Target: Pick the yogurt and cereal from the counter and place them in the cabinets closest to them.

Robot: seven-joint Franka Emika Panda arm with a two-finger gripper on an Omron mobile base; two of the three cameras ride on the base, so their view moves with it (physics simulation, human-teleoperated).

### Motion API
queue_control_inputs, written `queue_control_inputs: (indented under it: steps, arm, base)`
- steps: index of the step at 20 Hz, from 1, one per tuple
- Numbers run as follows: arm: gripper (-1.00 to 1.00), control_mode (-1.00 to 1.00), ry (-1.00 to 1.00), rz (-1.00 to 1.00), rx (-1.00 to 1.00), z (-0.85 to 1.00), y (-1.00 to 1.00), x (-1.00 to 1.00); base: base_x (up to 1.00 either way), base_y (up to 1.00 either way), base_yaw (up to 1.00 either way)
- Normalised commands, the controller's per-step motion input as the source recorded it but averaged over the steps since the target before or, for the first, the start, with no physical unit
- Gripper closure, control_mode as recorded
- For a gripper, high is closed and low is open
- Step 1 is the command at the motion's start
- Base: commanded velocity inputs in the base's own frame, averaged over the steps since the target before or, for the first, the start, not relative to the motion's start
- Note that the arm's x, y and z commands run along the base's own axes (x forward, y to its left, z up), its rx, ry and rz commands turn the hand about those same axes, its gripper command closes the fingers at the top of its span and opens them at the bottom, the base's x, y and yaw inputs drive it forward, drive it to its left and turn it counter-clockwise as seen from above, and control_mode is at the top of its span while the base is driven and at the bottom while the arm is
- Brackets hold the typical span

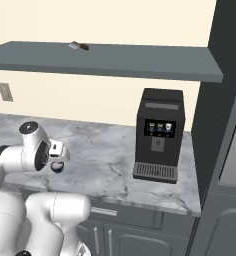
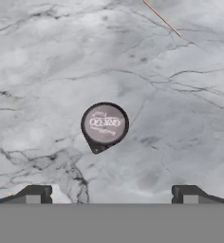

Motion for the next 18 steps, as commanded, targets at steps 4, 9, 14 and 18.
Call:
queue_control_inputs:
  steps: [4,9,14,18]
  arm:
    - [-1.00,-1.00,0.00,0.00,0.00,-0.16,0.10,0.28]
    - [-1.00,-1.00,0.00,0.00,0.00,-0.14,0.11,0.26]
    - [-1.00,-1.00,0.00,0.00,0.00,-0.12,0.07,0.20]
    - [-1.00,-1.00,0.00,0.00,0.00,-0.18,0.06,0.12]
  base:
    - [0.00,0.00,0.00]
    - [0.00,0.00,0.00]
    - [0.00,0.00,0.00]
    - [0.00,0.00,0.00]
